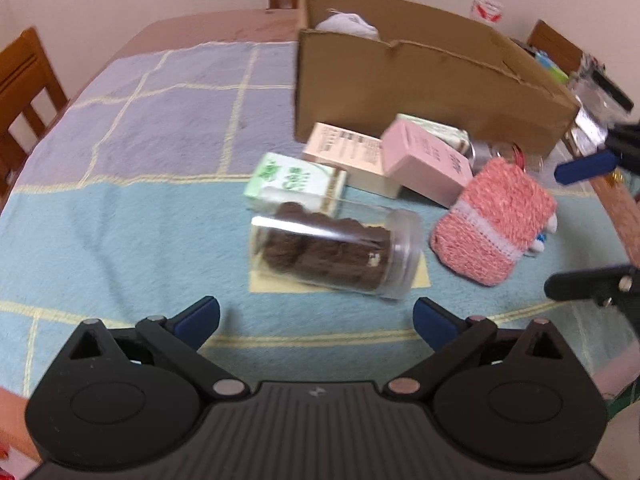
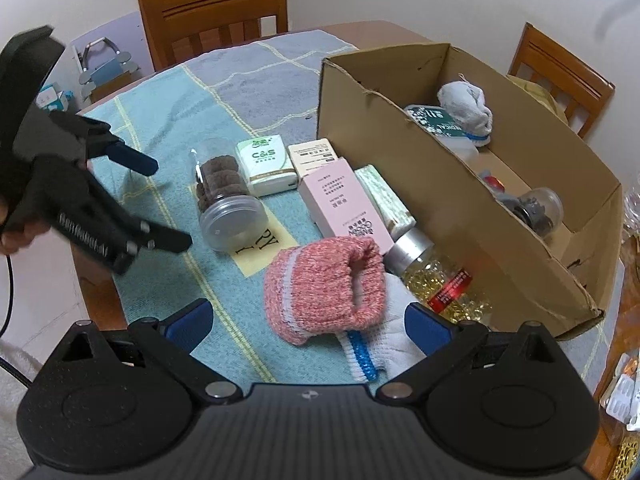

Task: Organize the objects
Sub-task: 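Grasp the cookie jar with the left tool while the right tool grasps the pink knit sock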

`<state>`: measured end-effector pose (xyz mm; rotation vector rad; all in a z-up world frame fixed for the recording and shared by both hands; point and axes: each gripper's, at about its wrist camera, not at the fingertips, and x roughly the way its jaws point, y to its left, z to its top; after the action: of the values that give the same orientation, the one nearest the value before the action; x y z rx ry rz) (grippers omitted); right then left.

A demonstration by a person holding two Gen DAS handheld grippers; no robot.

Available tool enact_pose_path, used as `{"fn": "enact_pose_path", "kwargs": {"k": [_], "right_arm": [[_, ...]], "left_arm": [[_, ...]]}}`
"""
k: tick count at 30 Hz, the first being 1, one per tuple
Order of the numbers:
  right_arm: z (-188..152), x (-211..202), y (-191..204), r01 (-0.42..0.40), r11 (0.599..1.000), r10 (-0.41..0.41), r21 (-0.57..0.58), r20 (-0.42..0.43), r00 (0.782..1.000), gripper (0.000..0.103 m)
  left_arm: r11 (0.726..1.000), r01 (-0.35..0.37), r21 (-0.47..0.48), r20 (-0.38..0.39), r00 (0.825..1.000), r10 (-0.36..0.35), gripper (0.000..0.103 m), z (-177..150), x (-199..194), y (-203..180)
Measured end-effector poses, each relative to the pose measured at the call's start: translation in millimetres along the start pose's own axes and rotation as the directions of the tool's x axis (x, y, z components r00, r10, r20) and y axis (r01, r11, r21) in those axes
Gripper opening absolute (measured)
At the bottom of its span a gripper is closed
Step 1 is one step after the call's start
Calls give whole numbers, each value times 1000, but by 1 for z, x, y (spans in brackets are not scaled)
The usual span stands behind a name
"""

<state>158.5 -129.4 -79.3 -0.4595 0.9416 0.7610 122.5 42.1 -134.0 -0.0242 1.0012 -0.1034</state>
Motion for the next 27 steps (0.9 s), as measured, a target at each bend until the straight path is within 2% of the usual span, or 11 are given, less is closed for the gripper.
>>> {"fn": "enact_pose_path", "kwargs": {"k": [5,9,17,22,24,27], "right_arm": [[-1,-2,-6,11,1000,-11,20,2,1000,103],[-2,-4,-9,20,999,-20,30,1,1000,103],[-6,2,-10,40,999,-39,36,-25,999,103],[-3,9,-5,59,998,-59,20,-33,998,103],[-1,13,-3,68,998,-68,13,-35,997,103],[2,18,3,83,997,-83,-5,-36,996,103]], "left_arm": [[1000,-3,-13,1,1000,3,102,0,19,-6],[998,-57,36,31,998,56,103,2,27,-10],[997,-63,45,70,996,60,102,7,31,-10],[999,-33,36,120,992,28,101,6,27,-8],[999,-16,32,120,993,12,94,9,27,-6],[1000,8,21,118,993,-10,92,12,27,-3]]}}
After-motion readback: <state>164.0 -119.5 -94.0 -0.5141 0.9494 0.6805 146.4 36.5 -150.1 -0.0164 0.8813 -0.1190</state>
